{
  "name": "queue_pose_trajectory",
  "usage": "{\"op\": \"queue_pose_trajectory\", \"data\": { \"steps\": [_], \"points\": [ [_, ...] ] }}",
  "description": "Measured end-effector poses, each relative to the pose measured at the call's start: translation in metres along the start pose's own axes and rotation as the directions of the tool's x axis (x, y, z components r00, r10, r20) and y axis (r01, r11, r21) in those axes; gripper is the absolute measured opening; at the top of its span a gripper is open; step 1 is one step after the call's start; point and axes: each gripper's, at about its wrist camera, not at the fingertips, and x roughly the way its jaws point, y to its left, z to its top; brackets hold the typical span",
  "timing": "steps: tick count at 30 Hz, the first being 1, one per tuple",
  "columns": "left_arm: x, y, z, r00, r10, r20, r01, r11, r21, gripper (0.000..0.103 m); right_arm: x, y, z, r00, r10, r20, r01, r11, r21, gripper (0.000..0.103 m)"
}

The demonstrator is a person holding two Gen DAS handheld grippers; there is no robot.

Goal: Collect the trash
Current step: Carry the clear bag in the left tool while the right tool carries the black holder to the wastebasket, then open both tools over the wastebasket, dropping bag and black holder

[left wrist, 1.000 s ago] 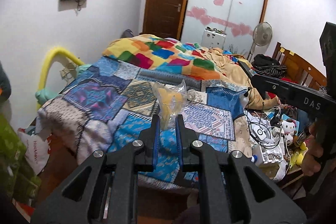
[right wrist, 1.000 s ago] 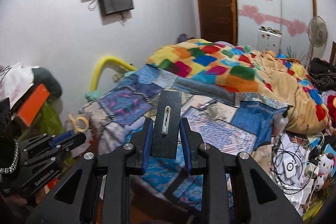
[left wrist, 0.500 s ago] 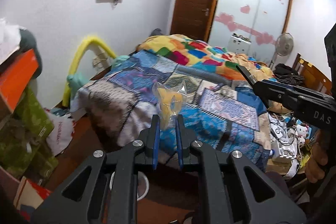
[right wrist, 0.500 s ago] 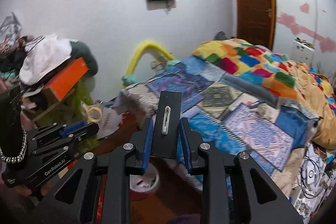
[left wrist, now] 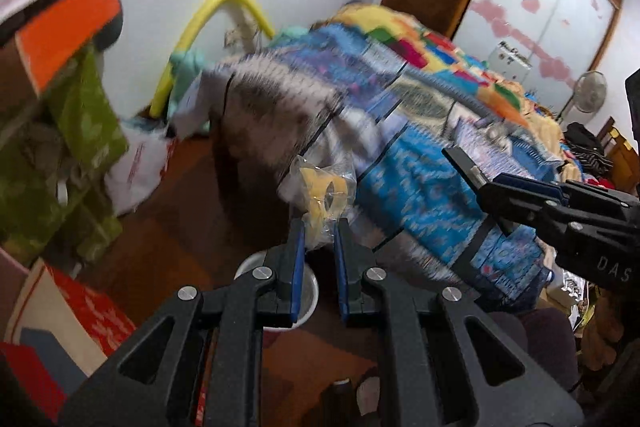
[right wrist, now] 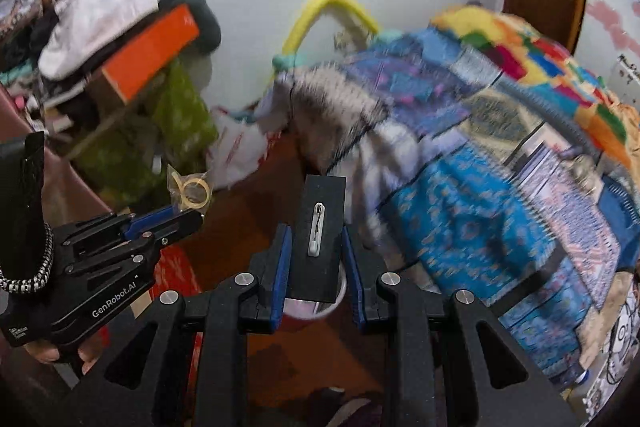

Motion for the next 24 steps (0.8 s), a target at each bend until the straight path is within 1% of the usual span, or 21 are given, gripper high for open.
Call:
{"op": "queue_pose_trajectory", "data": {
  "steps": [3,6,10,11,15,19,21,22,24],
  "points": [
    [0.026,0.014,-0.011,0.998,0.015,-0.065,-0.017,0.999,-0.033,0.013,0.029,0.002,-0.005,0.997,0.012,-0.076,-0.012,1.000,0.002,0.024],
    [0.051,0.025,-0.024,0.991,0.015,-0.132,-0.024,0.997,-0.070,0.013,0.058,0.004,-0.009,0.989,0.025,-0.148,-0.024,1.000,0.009,0.024],
    [0.085,0.041,-0.040,0.974,-0.005,-0.226,-0.023,0.992,-0.123,0.013,0.094,0.006,-0.015,0.973,0.026,-0.228,-0.028,1.000,-0.007,0.024],
    [0.096,0.046,-0.044,0.966,-0.008,-0.257,-0.029,0.990,-0.139,0.013,0.105,0.006,-0.017,0.967,0.031,-0.253,-0.035,0.999,-0.009,0.024],
    [0.125,0.056,-0.057,0.942,-0.016,-0.335,-0.045,0.984,-0.174,0.013,0.139,0.007,-0.022,0.943,0.052,-0.330,-0.058,0.998,-0.008,0.024],
    [0.143,0.064,-0.058,0.927,-0.024,-0.375,-0.055,0.978,-0.201,0.013,0.162,0.011,-0.021,0.928,0.070,-0.367,-0.081,0.997,-0.014,0.024],
    [0.150,0.065,-0.055,0.924,-0.047,-0.379,-0.040,0.975,-0.220,0.013,0.168,0.013,-0.017,0.922,0.096,-0.376,-0.109,0.994,-0.016,0.024],
    [0.152,0.066,-0.052,0.924,-0.046,-0.381,-0.046,0.972,-0.229,0.014,0.171,0.013,-0.016,0.918,0.106,-0.383,-0.121,0.993,-0.015,0.025],
    [0.156,0.068,-0.048,0.920,-0.032,-0.390,-0.063,0.971,-0.230,0.018,0.178,0.011,-0.014,0.902,0.114,-0.416,-0.130,0.992,-0.010,0.035]
  ]
}}
